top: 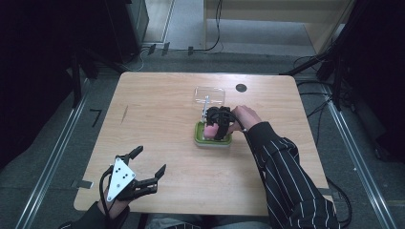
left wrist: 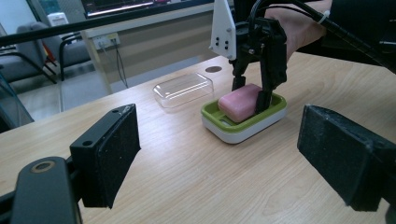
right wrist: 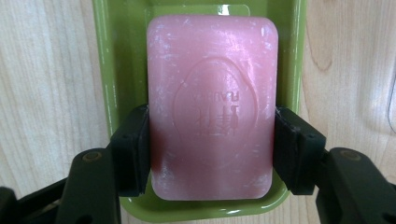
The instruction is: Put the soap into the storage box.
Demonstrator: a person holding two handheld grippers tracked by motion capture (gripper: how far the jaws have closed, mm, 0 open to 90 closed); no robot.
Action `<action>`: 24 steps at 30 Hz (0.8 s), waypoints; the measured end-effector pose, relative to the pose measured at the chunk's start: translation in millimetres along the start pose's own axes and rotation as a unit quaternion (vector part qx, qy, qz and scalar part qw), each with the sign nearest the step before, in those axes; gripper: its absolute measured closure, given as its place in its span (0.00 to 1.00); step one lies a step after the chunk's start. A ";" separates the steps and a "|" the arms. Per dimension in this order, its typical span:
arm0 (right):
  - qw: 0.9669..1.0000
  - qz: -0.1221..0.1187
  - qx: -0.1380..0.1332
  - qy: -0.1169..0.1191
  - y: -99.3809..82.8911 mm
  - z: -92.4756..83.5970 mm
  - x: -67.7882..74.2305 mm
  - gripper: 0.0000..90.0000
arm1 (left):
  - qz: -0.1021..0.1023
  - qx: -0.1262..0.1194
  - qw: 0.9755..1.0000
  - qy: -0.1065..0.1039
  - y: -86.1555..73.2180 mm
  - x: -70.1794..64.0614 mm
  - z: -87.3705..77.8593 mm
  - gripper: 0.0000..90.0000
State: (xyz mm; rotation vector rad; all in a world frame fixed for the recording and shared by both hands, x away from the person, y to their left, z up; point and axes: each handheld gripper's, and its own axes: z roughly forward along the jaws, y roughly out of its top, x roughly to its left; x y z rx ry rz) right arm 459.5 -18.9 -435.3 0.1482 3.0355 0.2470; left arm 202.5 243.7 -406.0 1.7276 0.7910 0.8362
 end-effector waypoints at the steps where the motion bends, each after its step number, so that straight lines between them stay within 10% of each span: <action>1: 1.000 0.000 0.002 -0.001 0.2 0.5 0.1 0.43 | 0.000 0.000 1.000 0.000 0.0 0.0 -0.1 0.15; 24: 1.000 0.014 0.000 -0.008 -2.7 -6.5 -1.5 0.38 | 0.000 0.002 1.000 -0.002 0.0 -0.6 1.5 0.15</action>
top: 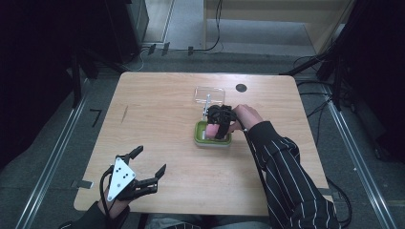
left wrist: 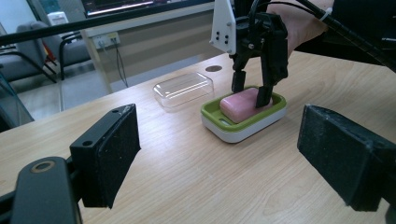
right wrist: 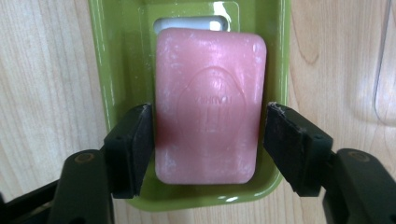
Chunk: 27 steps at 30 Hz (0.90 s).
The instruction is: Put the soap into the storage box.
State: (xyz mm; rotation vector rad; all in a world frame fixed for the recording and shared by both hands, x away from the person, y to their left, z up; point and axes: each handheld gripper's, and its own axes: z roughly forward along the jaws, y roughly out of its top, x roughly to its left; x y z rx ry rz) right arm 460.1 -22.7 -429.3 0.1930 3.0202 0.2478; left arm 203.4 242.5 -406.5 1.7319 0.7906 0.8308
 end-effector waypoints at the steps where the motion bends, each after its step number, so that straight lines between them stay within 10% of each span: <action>1: 1.000 -0.001 0.004 0.001 -0.8 -0.7 -0.2 0.37 | 0.000 0.000 1.000 0.000 0.0 -0.1 0.2 0.15; 27: 0.995 0.098 0.037 -0.005 -31.3 -43.7 20.8 0.11 | 0.004 0.002 1.000 -0.008 1.0 -1.0 3.0 0.15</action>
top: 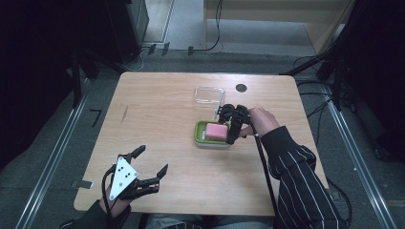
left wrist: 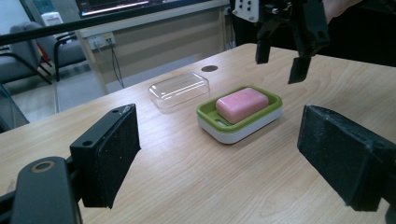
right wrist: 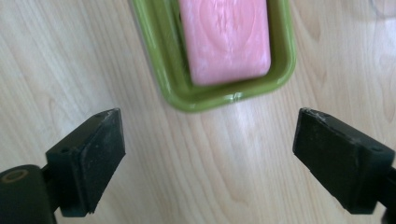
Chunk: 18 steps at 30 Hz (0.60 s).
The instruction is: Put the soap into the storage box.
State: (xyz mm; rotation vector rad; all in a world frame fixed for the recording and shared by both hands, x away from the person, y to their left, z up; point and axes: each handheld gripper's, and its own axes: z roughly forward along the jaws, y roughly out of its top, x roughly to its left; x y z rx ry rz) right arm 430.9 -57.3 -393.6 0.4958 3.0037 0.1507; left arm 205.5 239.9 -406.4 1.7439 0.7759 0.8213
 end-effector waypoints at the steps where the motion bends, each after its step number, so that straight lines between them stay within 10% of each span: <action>1: 1.000 0.004 0.001 -0.001 -2.6 -1.0 0.6 0.10 | 0.000 0.000 1.000 0.000 0.1 0.0 0.0 0.15; 18: 0.998 0.054 0.005 -0.018 -48.6 -22.3 23.2 0.09 | 0.003 -0.002 1.000 -0.002 0.4 -1.2 0.2 0.15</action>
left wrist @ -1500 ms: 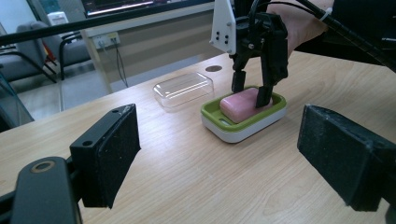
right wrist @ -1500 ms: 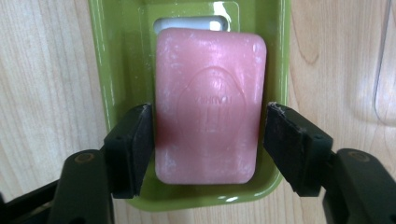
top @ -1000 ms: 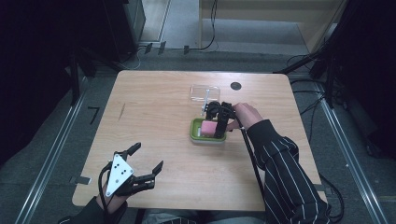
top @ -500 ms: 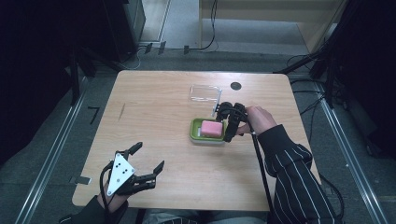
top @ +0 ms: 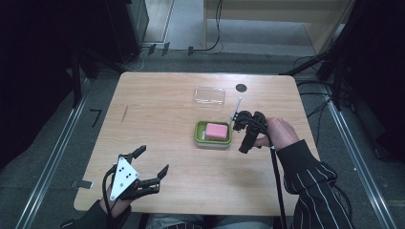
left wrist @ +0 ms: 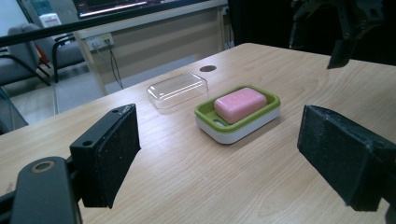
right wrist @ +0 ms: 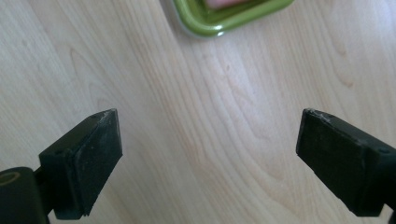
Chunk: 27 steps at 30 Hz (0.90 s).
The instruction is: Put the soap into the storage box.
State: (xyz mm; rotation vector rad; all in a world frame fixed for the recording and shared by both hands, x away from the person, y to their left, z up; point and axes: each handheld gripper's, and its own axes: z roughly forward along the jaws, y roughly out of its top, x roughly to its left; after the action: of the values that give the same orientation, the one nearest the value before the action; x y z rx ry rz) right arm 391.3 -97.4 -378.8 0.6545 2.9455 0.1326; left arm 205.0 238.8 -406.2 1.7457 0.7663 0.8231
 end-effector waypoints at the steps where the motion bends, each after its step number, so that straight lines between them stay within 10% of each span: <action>1: 1.000 0.005 0.004 0.002 -2.3 0.1 1.7 0.09 | 0.000 0.000 1.000 0.000 0.0 0.1 0.0 0.15; 27: 0.998 0.028 0.051 0.013 -47.0 37.9 43.8 0.09 | 0.003 0.000 1.000 -0.003 0.1 -0.5 0.5 0.15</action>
State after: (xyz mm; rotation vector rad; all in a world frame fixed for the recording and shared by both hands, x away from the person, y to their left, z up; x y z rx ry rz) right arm 337.6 -118.9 -425.8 0.7542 2.9767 -0.0037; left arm 205.1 238.1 -406.3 1.7511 0.7580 0.8204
